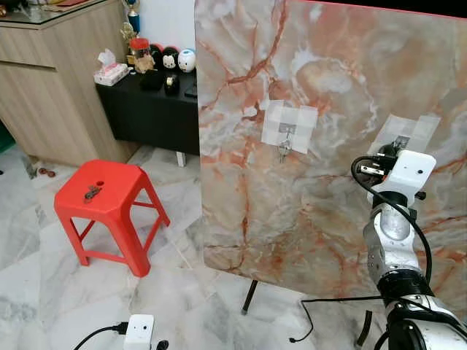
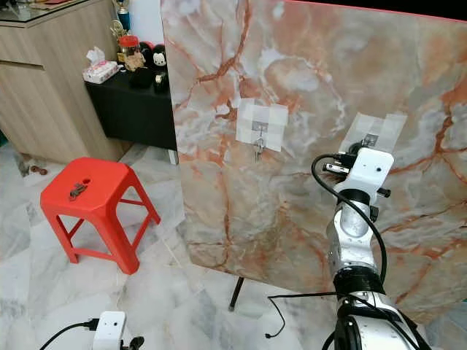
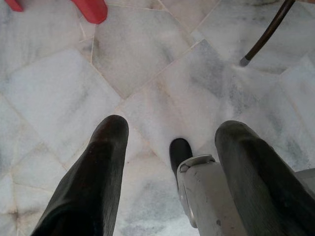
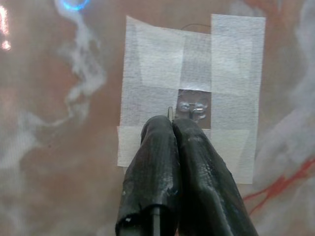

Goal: Hang keys on a hook

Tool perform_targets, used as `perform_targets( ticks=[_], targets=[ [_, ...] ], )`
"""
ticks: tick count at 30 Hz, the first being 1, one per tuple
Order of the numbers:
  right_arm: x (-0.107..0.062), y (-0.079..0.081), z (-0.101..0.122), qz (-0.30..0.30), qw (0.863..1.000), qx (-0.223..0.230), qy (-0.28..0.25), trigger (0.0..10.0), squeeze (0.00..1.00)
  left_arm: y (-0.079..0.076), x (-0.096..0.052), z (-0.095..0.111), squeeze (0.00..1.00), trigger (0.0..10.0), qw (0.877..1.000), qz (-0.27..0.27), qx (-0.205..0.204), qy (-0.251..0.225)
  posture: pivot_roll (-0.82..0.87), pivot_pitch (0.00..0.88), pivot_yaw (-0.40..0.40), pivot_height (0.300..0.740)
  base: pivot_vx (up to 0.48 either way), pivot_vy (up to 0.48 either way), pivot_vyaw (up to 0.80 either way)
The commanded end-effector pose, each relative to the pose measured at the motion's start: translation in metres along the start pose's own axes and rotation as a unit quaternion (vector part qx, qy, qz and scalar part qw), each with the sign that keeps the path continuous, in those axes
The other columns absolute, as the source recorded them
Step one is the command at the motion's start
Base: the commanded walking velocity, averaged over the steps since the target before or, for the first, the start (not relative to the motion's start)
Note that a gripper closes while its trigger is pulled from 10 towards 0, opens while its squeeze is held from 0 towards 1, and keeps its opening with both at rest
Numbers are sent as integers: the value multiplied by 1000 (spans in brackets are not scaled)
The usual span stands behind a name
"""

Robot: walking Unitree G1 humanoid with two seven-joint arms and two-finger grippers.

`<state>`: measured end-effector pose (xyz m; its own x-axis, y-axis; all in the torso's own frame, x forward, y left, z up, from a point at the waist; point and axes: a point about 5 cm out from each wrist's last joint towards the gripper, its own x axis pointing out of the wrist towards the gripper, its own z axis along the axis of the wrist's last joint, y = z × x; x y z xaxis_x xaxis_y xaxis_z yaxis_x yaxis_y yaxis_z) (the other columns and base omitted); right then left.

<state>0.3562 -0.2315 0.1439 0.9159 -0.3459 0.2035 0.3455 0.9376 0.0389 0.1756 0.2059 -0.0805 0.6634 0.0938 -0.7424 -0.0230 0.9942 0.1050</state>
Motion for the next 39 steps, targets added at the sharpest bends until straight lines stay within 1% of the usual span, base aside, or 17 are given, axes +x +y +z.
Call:
perform_targets(
  ticks=[1, 4, 10, 16, 17, 18, 26, 31, 32, 33, 36, 37, 38, 39],
  targets=[
    [5, 1, 3, 10, 1000, -13, 3, 10000, 0, -1, -1, -3, 0, 10000, 1000, -2, 12, 7, 15, 0, -60, 740, 0, 0, 0],
    [3, 4, 0, 19, 1000, -23, 11, 10000, 0, -1, -1, -3, 0, 10000, 1000, -2, 12, 7, 17, 0, -60, 740, 0, 0, 0],
    [3, 6, -3, 22, 999, -23, 18, 10000, 0, -1, -1, -3, 0, 10000, 1000, -1, 12, 8, 17, 0, -60, 740, 0, 0, 0],
    [3, 4, -1, 22, 999, -25, 12, 10000, 0, -1, -1, -4, 0, 10000, 1000, -1, 13, 8, 15, 0, -60, 740, 0, 0, 0],
    [3, 4, -1, 22, 999, -25, 11, 10000, 282, -1, -1, -4, 0, 10000, 1000, -1, 13, 9, 15, 0, -60, 740, 0, 0, 0],
    [3, 4, 0, 22, 999, -22, 7, 10000, 1000, -1, -1, -4, 0, 10000, 1000, -1, 13, 9, 15, 0, -60, 740, 0, 0, 0],
    [2, 7, 5, 33, 999, -8, -15, 10000, 1000, -2, -1, -4, 0, 10000, 1000, -1, 12, 10, 17, 0, -62, 740, 0, 0, 0],
    [-5, 11, 3, 56, 998, -10, -26, 10000, 1000, -2, -1, -5, 0, 10000, 1000, -2, 12, 12, 15, 0, -63, 740, 0, 0, 0],
    [-8, 12, 1, 63, 998, -10, -26, 10000, 1000, -2, -1, -5, 0, 10000, 1000, -2, 11, 12, 14, 0, -65, 740, 0, 0, 0],
    [-15, 14, -3, 80, 996, -13, -26, 10000, 1000, -3, -1, -5, 0, 10000, 1000, -2, 11, 13, 14, 0, -65, 740, 0, 0, 0],
    [-19, 15, -6, 90, 995, -15, -26, 10000, 1000, -3, -1, -5, 0, 10000, 1000, -2, 11, 13, 13, 0, -69, 740, 0, 0, 0],
    [-33, 16, -14, 117, 992, -27, -21, 10000, 1000, -3, -1, -5, 0, 10000, 1000, -2, 11, 13, 14, 0, -71, 740, 0, 0, 0],
    [-33, 16, -14, 117, 992, -27, -21, 10000, 1000, -3, -1, -5, 0, 10000, 1000, -2, 11, 13, 14, 0, -71, 740, 0, 0, 0],
    [-49, 18, -24, 145, 989, -38, -9, 10000, 1000, -3, -1, -5, 0, 10000, 1000, -2, 10, 13, 13, 0, -73, 740, 0, 0, 0]
  ],
)
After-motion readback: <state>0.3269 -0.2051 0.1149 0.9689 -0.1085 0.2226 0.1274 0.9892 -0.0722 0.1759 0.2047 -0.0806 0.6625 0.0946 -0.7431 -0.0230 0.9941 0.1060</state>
